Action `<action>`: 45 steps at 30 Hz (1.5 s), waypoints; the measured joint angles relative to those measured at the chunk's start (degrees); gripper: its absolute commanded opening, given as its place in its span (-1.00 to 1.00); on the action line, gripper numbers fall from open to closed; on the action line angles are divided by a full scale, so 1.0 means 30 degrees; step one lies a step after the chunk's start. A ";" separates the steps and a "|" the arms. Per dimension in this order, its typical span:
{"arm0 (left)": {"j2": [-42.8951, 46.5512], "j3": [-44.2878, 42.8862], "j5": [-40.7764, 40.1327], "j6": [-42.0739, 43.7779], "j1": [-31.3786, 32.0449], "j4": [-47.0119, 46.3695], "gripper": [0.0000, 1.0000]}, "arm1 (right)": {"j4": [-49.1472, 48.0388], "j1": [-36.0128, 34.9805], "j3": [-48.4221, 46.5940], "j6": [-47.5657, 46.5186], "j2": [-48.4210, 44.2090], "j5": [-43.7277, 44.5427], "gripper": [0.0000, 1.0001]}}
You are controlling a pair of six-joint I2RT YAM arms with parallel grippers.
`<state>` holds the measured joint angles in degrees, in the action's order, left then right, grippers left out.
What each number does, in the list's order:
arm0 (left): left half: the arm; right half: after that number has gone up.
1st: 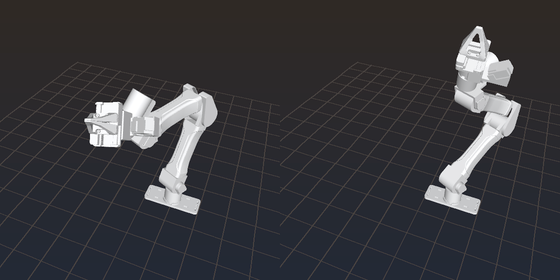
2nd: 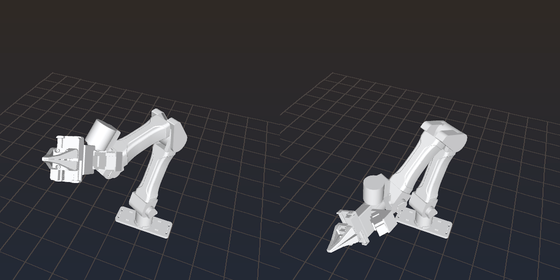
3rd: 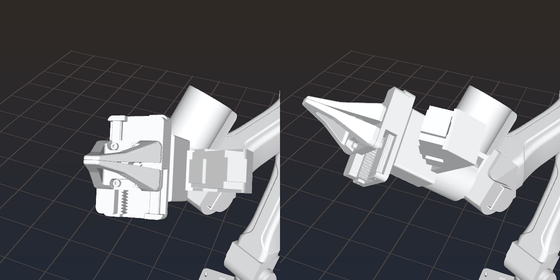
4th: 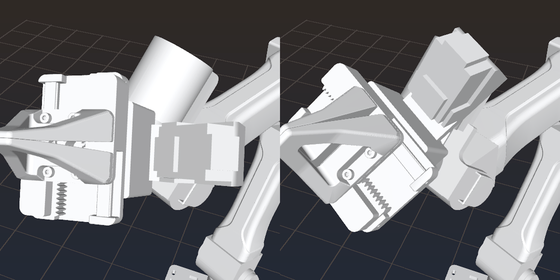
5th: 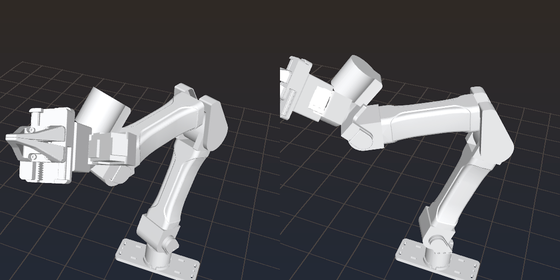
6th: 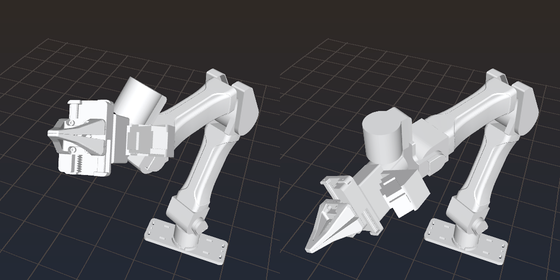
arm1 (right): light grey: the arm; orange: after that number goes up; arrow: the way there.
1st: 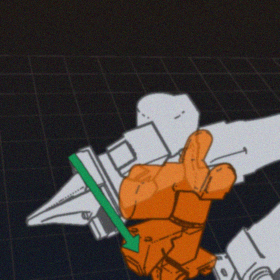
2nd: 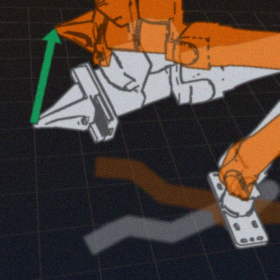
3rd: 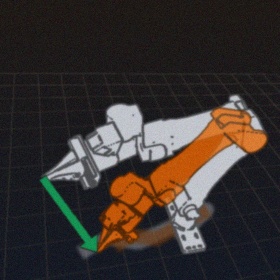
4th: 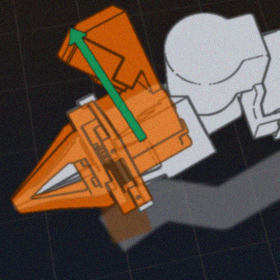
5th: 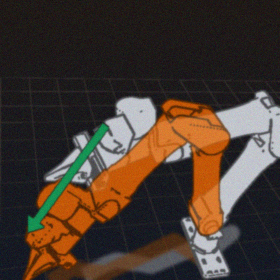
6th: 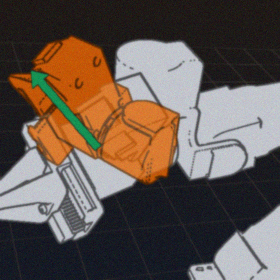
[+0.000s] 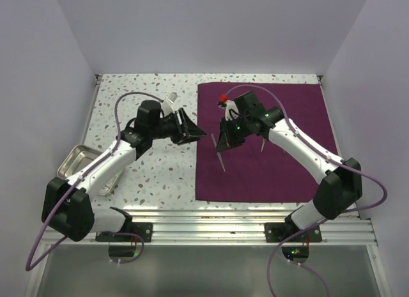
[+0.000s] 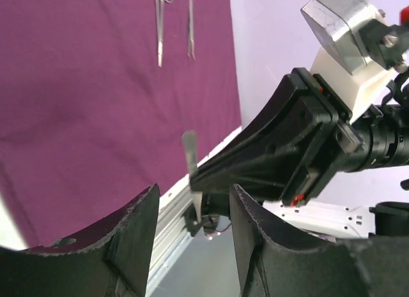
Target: Prepare the surgical pack
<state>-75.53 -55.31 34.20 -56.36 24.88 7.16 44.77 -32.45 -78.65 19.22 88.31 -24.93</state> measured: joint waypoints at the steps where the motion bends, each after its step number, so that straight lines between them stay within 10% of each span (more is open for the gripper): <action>1: 0.0000 0.0124 -0.0058 -0.0299 0.0233 -0.0313 0.02 | -0.0262 -0.0153 0.0204 0.0248 -0.0197 -0.0364 -1.00; 13: 0.0015 0.1406 -0.1705 -0.2900 0.2761 -0.3279 -0.11 | -0.3082 -0.0211 0.2295 0.3118 -0.1756 -0.3628 -1.00; 22: -0.0015 0.1406 -0.2659 -0.3497 0.3111 -0.3220 -1.00 | -0.3512 -0.0182 0.2331 0.3570 -0.2157 -0.4160 -0.96; 25: -0.0015 0.1392 -0.2769 -0.3446 0.3104 -0.3126 -1.00 | -0.3351 -0.0168 0.2280 0.3621 -0.2157 -0.4022 -0.03; 29: -0.0211 0.0138 -0.3300 -0.2076 0.2572 0.0277 -1.00 | -0.1246 -0.0233 0.1035 0.2616 -0.1829 -0.2470 0.57; 45: 0.0379 -0.1559 -1.1081 0.9617 -1.5693 1.2335 -1.00 | 0.2790 0.1639 -0.0576 -0.0095 0.0321 0.2091 0.75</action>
<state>-74.39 -59.99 0.95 -27.51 -22.20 44.16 53.15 -27.53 -80.38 18.94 89.27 -18.65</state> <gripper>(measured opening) 0.111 0.867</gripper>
